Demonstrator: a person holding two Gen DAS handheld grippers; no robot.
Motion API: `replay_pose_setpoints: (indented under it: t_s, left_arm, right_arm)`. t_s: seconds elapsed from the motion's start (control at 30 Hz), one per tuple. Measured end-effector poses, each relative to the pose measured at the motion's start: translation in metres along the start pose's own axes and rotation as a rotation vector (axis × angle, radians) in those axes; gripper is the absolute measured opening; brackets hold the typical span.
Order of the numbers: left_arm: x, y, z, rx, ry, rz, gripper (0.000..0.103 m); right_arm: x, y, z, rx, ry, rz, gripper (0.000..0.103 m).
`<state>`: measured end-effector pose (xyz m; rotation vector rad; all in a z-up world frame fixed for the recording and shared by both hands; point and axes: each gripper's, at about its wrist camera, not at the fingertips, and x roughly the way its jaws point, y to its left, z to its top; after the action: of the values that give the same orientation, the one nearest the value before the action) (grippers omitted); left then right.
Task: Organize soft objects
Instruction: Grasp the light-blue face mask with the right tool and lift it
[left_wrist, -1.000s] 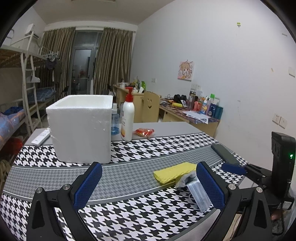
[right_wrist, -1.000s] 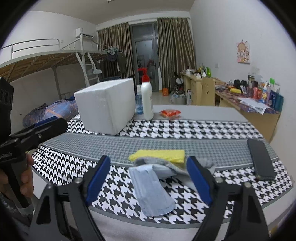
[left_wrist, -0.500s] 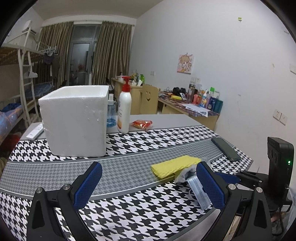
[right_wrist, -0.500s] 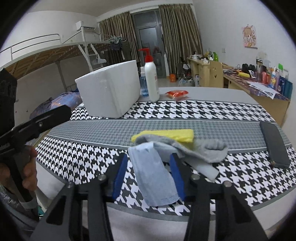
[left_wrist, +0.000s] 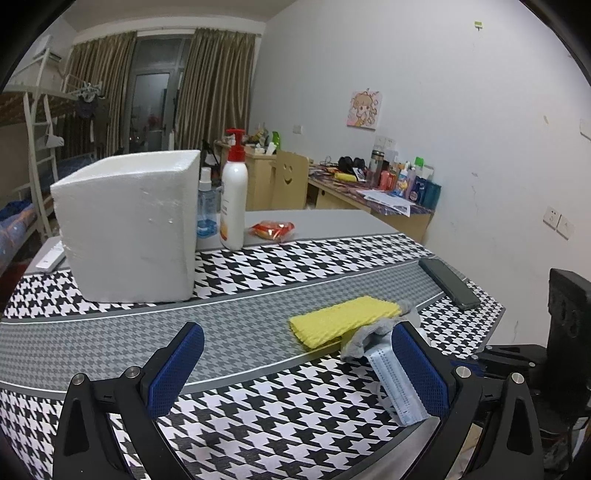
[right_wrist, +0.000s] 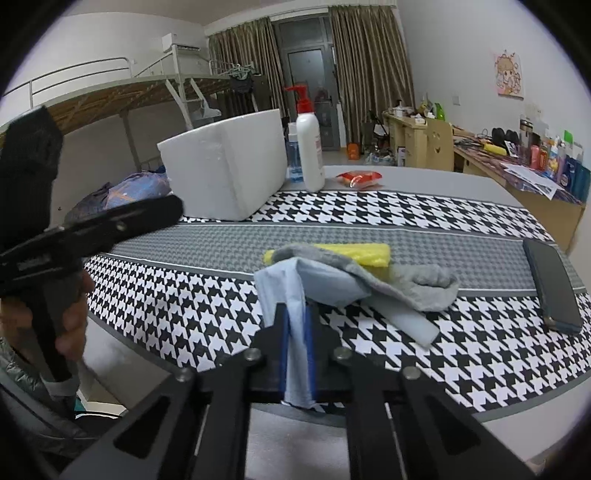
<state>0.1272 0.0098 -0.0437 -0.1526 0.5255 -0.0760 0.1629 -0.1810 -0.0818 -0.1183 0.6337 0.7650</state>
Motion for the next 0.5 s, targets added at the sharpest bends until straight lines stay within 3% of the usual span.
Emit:
replay_pose_setpoints:
  t_s: [0.5]
  left_arm:
    - [0.016, -0.014, 0.000, 0.023, 0.040, -0.020, 0.102]
  right_arm:
    - [-0.033, -0.004, 0.004, 0.017, -0.082, 0.023, 0.008]
